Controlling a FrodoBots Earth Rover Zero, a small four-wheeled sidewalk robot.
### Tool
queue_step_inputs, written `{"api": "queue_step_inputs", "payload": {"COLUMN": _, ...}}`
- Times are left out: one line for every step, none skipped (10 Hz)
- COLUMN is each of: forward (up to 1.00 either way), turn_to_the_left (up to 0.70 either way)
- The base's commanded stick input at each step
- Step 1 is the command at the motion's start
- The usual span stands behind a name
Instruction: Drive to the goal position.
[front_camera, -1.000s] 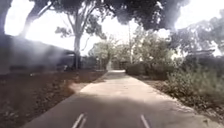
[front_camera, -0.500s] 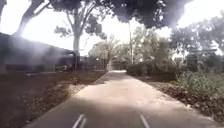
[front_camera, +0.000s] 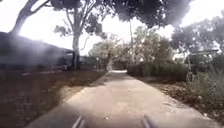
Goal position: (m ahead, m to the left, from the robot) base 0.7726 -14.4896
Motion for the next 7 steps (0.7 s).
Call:
{"api": "queue_step_inputs", "payload": {"forward": 0.7, "turn_to_the_left": -0.18}}
{"api": "queue_step_inputs", "payload": {"forward": 0.7, "turn_to_the_left": -0.24}}
{"api": "queue_step_inputs", "payload": {"forward": 0.7, "turn_to_the_left": 0.0}}
{"api": "queue_step_inputs", "payload": {"forward": 0.7, "turn_to_the_left": 0.0}}
{"api": "queue_step_inputs", "payload": {"forward": 0.7, "turn_to_the_left": 0.0}}
{"api": "queue_step_inputs", "payload": {"forward": 0.7, "turn_to_the_left": 0.0}}
{"api": "queue_step_inputs", "payload": {"forward": 0.7, "turn_to_the_left": 0.0}}
